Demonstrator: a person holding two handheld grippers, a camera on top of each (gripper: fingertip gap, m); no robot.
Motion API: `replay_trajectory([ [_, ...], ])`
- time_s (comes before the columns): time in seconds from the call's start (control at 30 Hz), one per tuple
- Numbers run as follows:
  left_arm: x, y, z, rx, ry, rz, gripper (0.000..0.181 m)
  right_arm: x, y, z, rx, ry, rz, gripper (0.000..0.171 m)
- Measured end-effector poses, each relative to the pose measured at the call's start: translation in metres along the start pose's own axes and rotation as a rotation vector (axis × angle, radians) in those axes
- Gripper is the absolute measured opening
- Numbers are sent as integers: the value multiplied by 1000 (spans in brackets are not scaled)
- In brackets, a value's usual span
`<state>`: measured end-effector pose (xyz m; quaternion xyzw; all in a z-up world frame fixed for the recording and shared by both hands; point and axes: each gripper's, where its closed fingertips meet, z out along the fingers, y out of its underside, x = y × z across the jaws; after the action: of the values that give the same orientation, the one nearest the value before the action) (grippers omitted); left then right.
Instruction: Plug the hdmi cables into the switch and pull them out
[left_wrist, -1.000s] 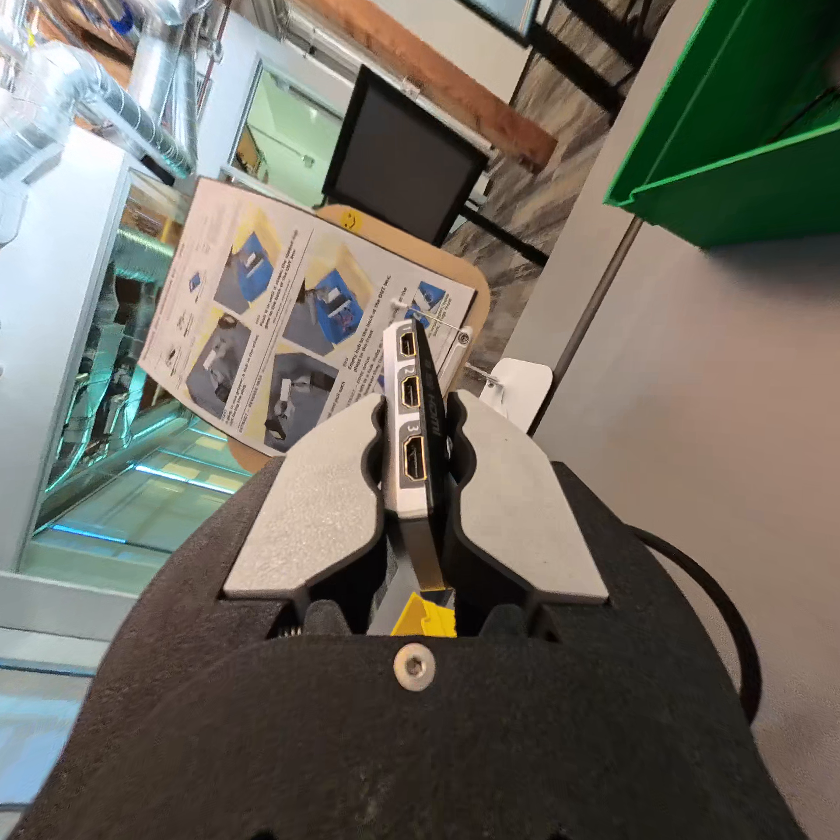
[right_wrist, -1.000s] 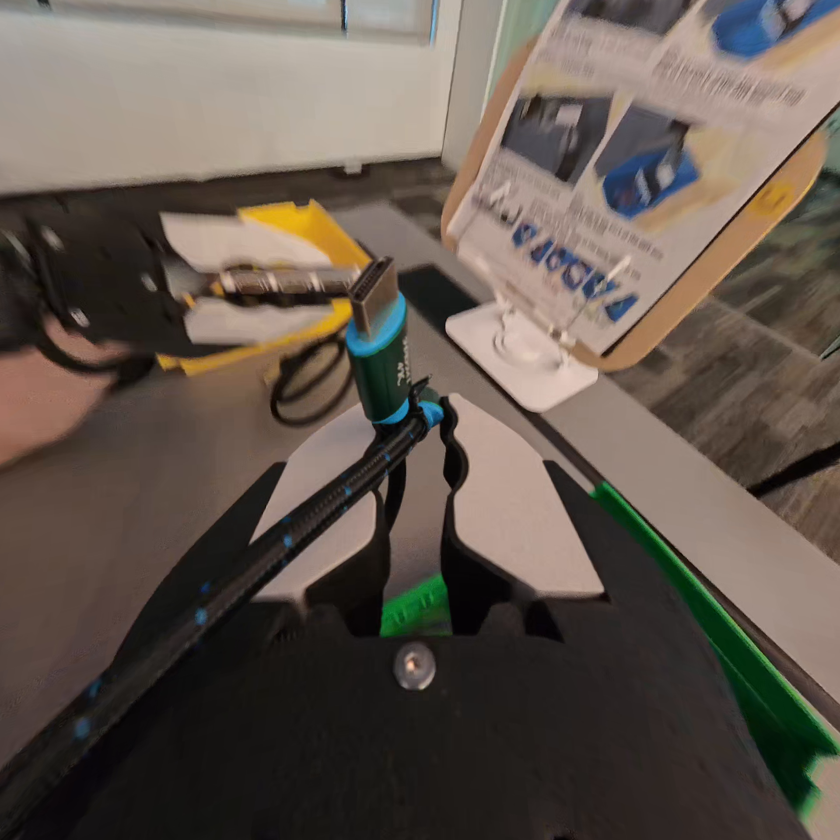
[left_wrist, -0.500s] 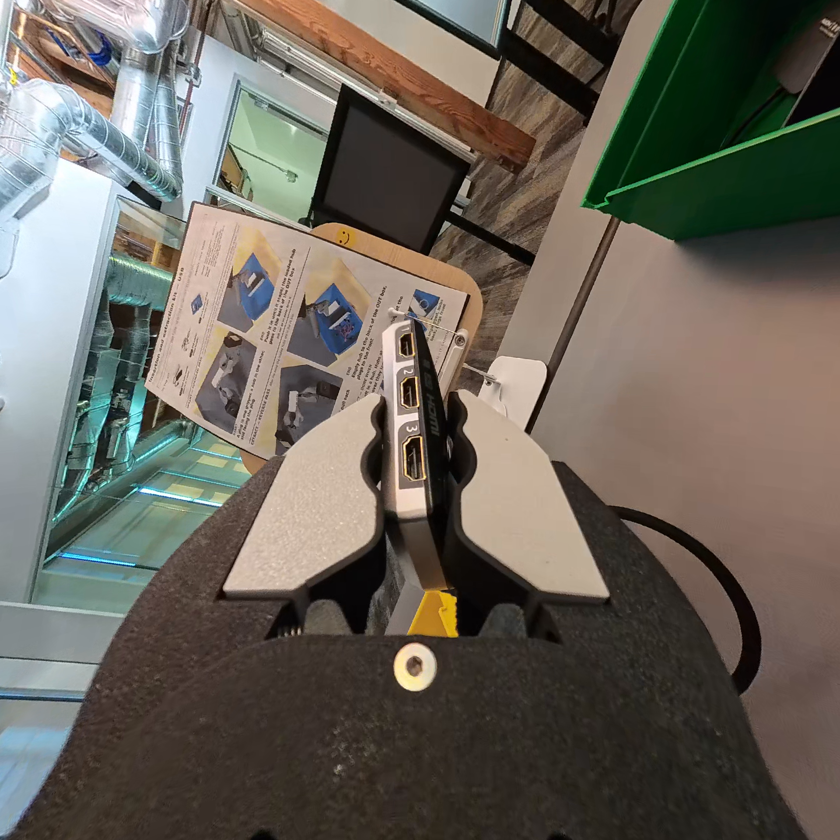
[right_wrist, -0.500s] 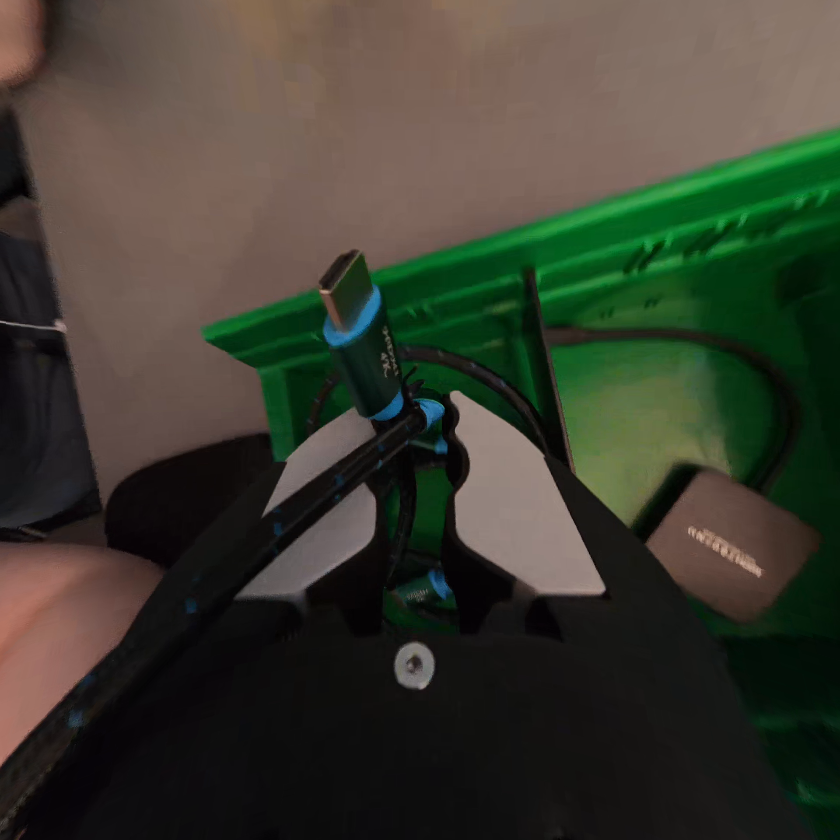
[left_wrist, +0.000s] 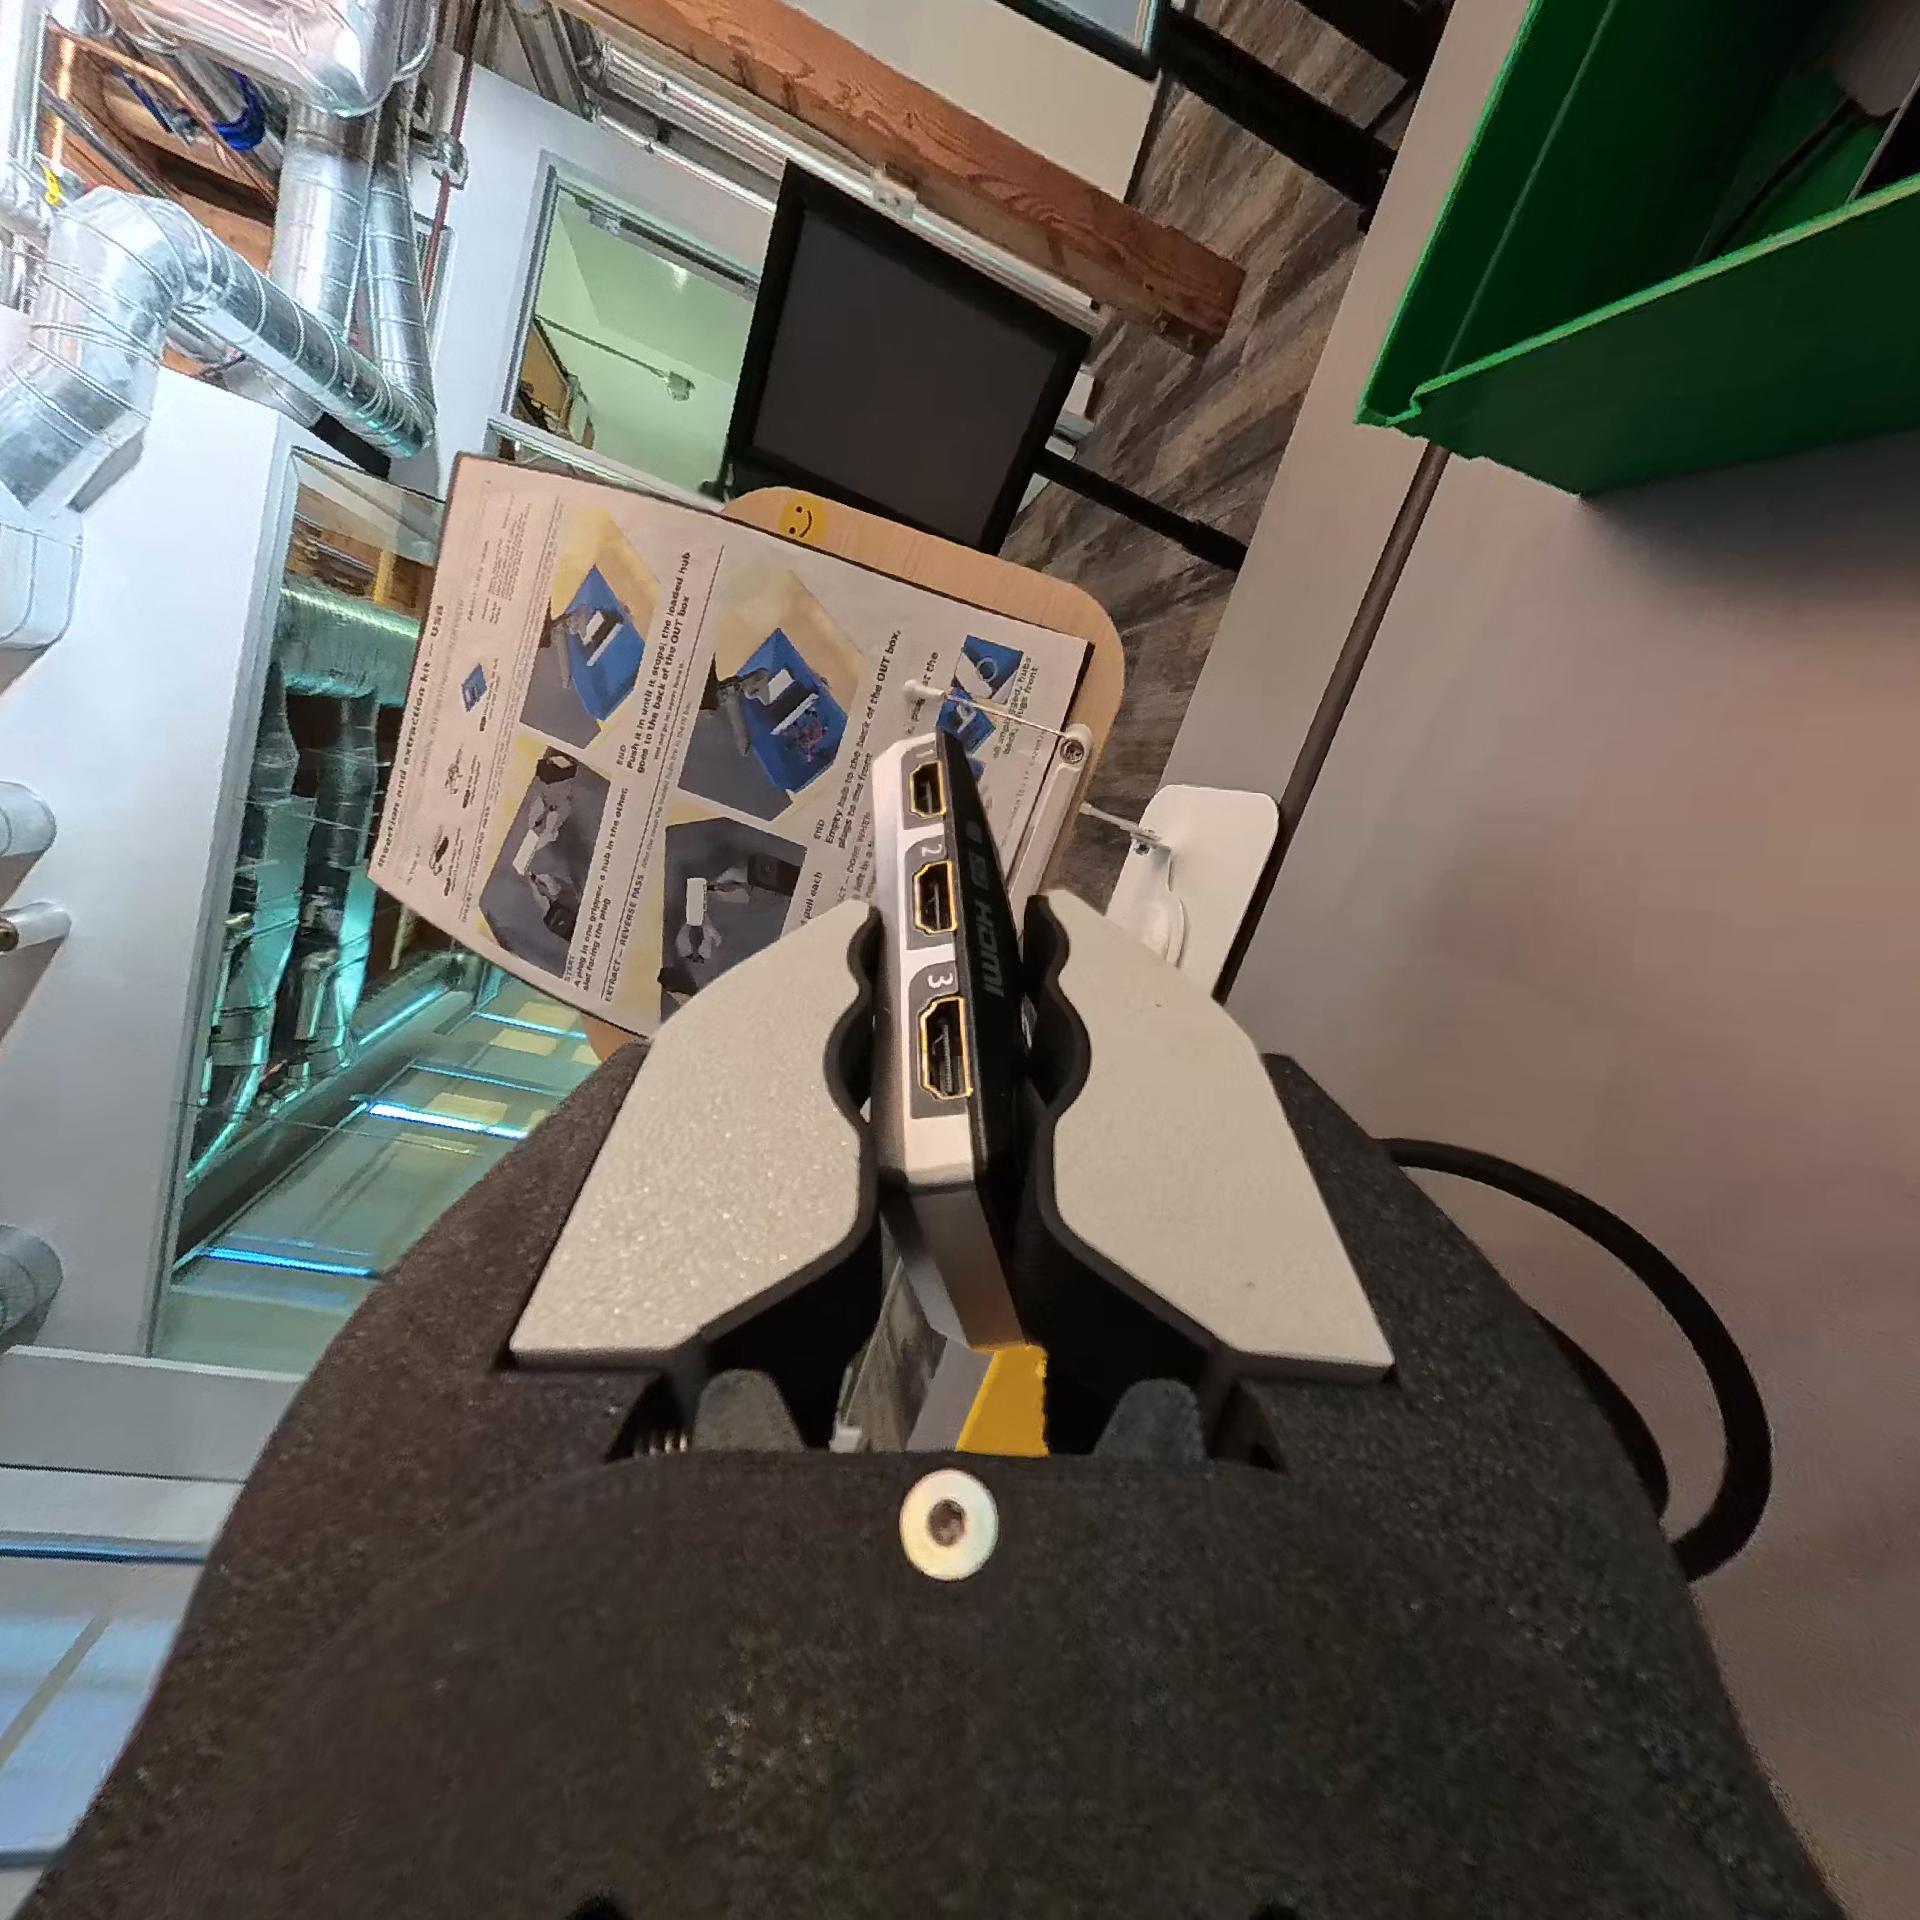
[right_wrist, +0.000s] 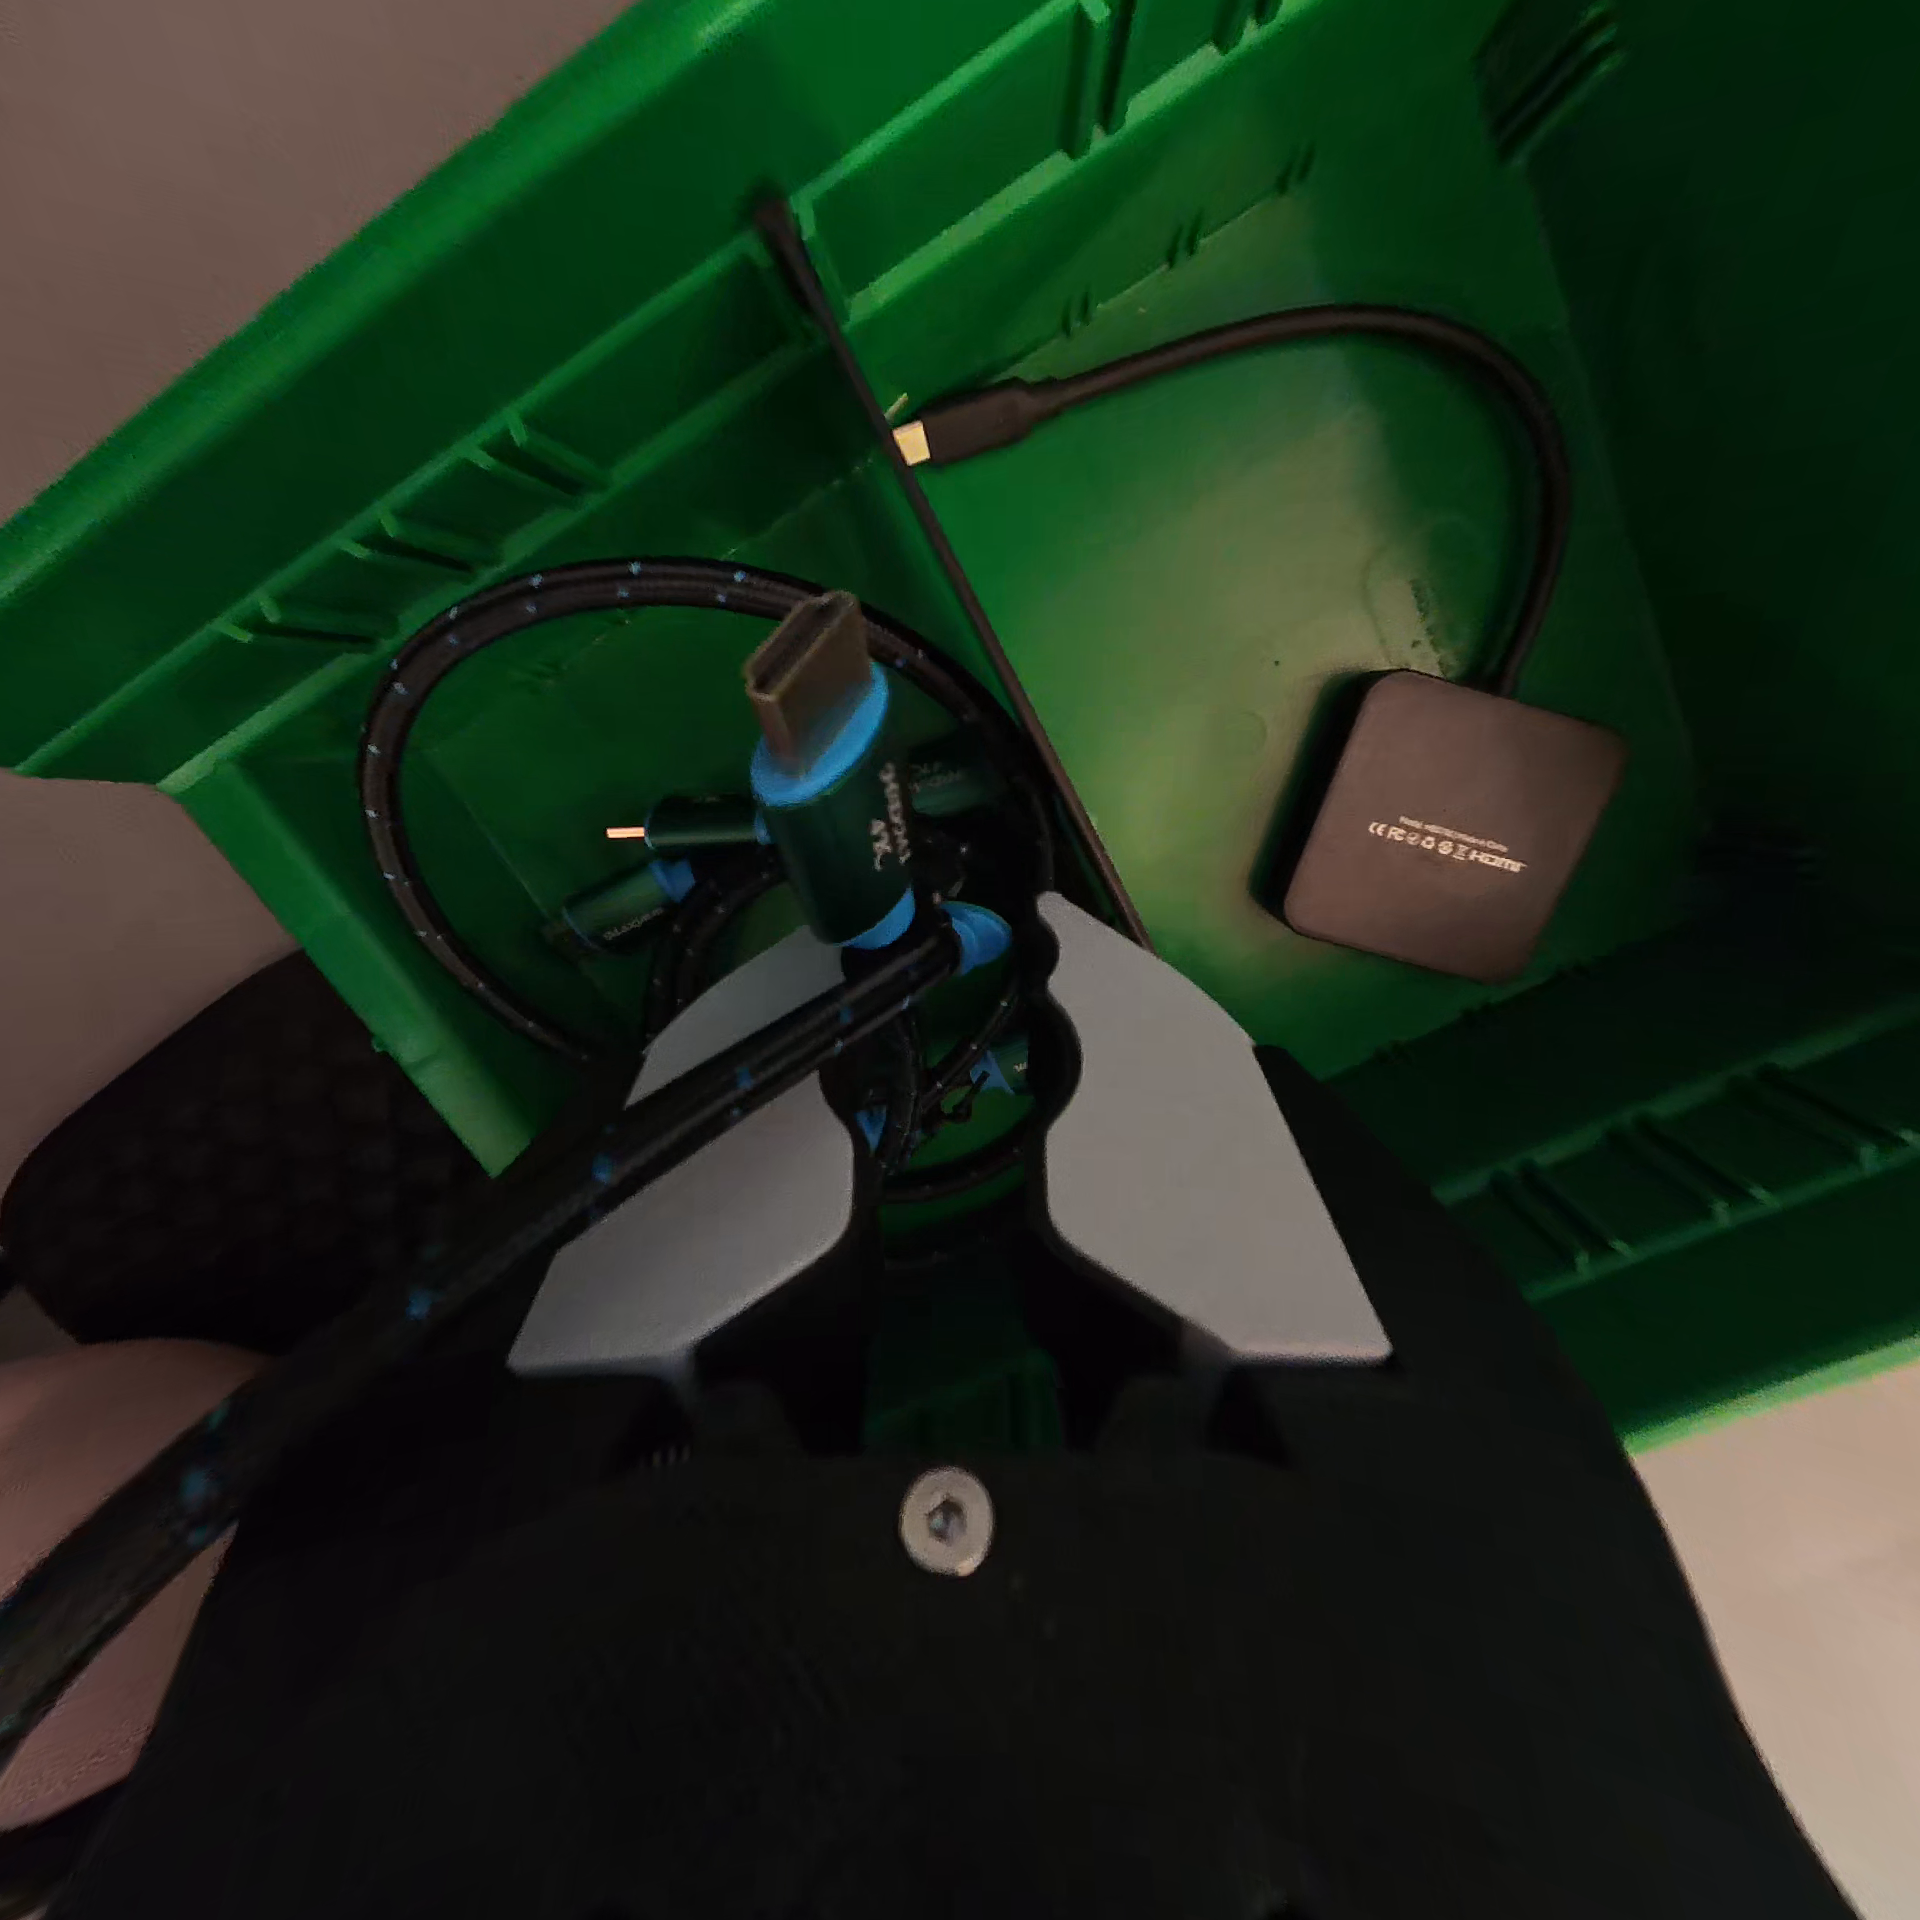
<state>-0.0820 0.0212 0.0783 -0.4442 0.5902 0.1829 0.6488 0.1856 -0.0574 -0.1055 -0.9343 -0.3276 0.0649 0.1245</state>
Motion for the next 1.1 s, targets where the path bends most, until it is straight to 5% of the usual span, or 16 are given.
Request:
replay_trajectory([
  [0.83, 0, 24, 9, -94, 17, -28, 26, 25, 30, -38, -44, 205, 194, 34],
  [1.1, -6, 31, 7, -105, 8, -42, 26, -58, -10, -74, 198, -34, -29, 33],
])
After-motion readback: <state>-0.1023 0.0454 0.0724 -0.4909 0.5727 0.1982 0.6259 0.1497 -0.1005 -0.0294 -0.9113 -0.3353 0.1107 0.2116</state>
